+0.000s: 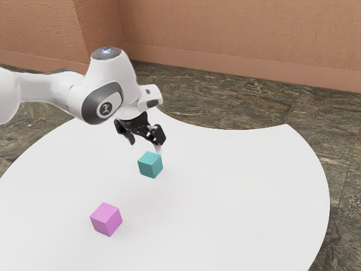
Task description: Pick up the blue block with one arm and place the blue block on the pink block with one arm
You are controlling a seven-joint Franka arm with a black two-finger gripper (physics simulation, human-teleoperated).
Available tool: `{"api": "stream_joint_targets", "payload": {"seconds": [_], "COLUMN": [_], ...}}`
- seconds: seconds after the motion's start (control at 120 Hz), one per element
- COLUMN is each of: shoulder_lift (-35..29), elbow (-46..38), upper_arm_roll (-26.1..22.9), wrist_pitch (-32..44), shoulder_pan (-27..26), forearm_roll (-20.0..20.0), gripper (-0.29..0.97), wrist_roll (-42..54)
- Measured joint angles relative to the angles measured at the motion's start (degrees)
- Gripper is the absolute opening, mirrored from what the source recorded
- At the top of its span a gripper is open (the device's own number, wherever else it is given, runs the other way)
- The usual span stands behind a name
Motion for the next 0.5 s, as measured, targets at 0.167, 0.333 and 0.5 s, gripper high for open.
{"api": "stream_joint_targets", "payload": {"seconds": [0.167, 0.333, 0.5], "shoulder_lift": [3.48, 5.59, 3.39], "elbow": [2.20, 2.84, 0.69], "upper_arm_roll": [-2.34, -11.98, -12.57], "wrist_pitch": [3.00, 4.37, 4.89], "shoulder_pan": [-0.75, 13.33, 13.89], "forearm_roll": [0.18, 3.32, 4.37], "gripper": [0.68, 0.68, 0.68], "wrist_roll": [-4.24, -7.78, -10.77]}}
